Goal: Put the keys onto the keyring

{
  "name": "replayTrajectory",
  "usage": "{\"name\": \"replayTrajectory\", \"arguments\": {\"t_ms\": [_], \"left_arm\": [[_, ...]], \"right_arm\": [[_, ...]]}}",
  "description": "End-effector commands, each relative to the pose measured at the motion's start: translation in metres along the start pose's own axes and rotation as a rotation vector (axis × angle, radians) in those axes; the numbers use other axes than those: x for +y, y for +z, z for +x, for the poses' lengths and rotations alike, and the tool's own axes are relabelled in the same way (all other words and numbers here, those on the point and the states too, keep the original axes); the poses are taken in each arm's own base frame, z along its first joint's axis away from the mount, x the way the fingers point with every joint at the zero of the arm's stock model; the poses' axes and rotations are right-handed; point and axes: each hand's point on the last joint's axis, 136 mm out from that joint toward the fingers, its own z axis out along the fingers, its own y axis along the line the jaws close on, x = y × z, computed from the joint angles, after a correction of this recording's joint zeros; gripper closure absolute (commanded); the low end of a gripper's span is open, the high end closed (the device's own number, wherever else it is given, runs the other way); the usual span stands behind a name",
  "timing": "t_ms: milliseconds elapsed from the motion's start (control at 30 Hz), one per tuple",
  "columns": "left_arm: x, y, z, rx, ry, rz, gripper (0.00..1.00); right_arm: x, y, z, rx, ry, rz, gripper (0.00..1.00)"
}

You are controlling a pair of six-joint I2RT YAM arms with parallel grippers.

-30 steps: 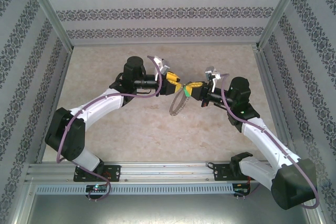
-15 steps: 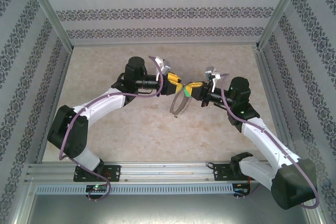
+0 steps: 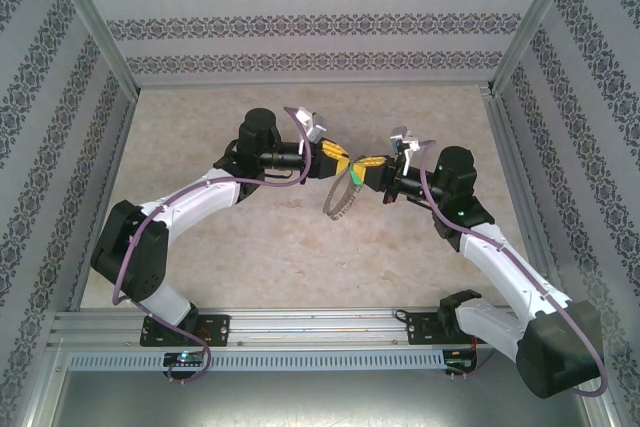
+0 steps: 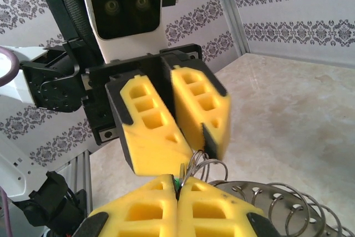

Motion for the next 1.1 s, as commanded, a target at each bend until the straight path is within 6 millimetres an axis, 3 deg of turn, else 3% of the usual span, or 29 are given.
{"name": "replayTrajectory", "arguments": {"t_ms": [0,167,233,333,400,567,733,1067], "left_arm": [[-0.015,0.004,-0.014,-0.040,0.058,0.070,0.89],[-0.019,0.005,-0.013,-0.033,0.057,0.083,0.99],[-0.019,0.005,-0.012,-0.031,0.057,0.082,0.99],[-0.019,0.005,-0.008,-0.022,0.046,0.083,0.81],[-0.020,0.006,-0.007,-0.017,0.043,0.088,0.80],[-0.022,0.011,-0.001,0.006,0.040,0.099,0.84],[-0.023,0.011,0.000,0.008,0.045,0.096,1.00],[-0.025,0.005,-0.009,-0.030,0.081,0.058,1.00]], "right_arm": [[0.009,-0.001,-0.022,-0.050,-0.068,-0.024,1.00],[0.008,-0.003,-0.023,-0.054,-0.070,-0.016,1.00],[0.007,-0.003,-0.023,-0.055,-0.070,-0.012,1.00],[0.006,-0.003,-0.024,-0.056,-0.068,-0.011,1.00],[0.007,-0.003,-0.025,-0.059,-0.070,-0.011,1.00],[0.007,-0.003,-0.025,-0.059,-0.069,-0.010,1.00],[0.005,-0.005,-0.025,-0.063,-0.067,0.002,1.00],[-0.013,-0.012,-0.023,-0.074,-0.044,0.070,1.00]]}}
